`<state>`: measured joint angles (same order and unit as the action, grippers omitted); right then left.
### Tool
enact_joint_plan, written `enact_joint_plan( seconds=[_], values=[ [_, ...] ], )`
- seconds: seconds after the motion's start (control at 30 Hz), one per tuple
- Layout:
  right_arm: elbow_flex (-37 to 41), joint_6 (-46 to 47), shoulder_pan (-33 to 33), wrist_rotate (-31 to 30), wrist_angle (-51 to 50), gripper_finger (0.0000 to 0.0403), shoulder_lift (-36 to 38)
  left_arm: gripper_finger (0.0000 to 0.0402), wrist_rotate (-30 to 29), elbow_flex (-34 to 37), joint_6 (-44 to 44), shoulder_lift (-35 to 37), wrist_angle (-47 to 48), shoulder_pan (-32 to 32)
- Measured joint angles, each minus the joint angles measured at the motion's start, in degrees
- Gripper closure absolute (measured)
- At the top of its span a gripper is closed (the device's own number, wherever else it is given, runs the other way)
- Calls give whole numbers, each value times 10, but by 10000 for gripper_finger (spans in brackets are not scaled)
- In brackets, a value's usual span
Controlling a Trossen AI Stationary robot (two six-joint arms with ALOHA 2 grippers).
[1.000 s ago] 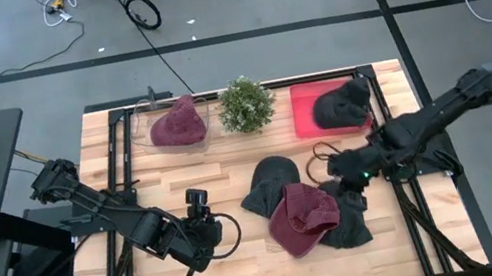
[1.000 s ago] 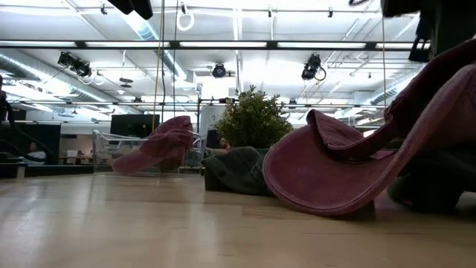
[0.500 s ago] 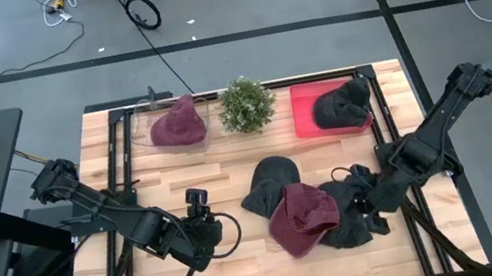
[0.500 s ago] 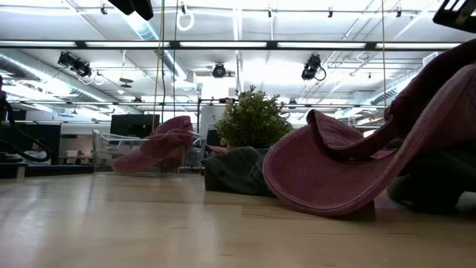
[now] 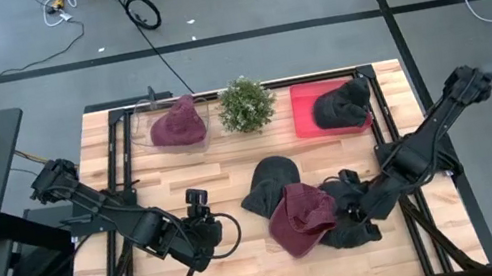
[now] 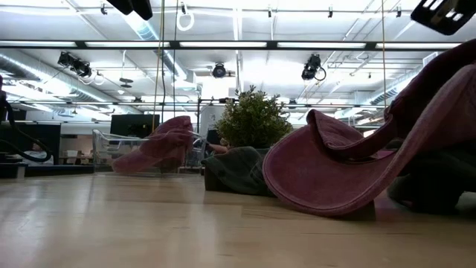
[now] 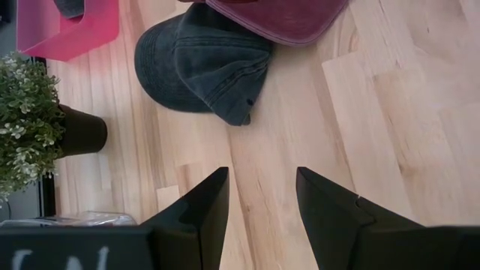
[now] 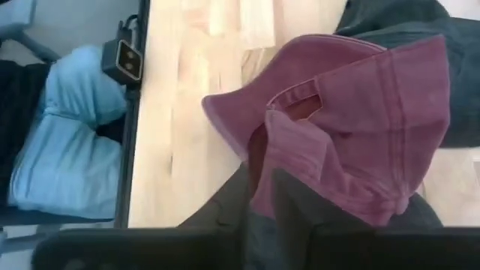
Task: Pick & Place hat
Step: Put the red cap into the transparent bin
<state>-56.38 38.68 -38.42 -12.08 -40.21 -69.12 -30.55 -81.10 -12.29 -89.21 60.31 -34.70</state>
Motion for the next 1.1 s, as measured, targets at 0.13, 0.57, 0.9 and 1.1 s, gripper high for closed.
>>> enact_joint_plan(
  seconds=[0.13, 0.57, 0.9, 1.1],
  values=[
    [0, -4, 7, 0, -2, 285, -18, 241, 0, 0, -2, 0, 0, 0],
    [0, -92, -1, 41, -88, 124, -79, 241, 0, 0, -2, 0, 0, 0],
    [0, -222, 1, 18, -15, 151, -162, 241, 0, 0, -6, 0, 0, 0],
    [0, -263, 5, 35, -32, 275, -176, 241, 4, 0, -6, 0, 0, 0]
  ],
)
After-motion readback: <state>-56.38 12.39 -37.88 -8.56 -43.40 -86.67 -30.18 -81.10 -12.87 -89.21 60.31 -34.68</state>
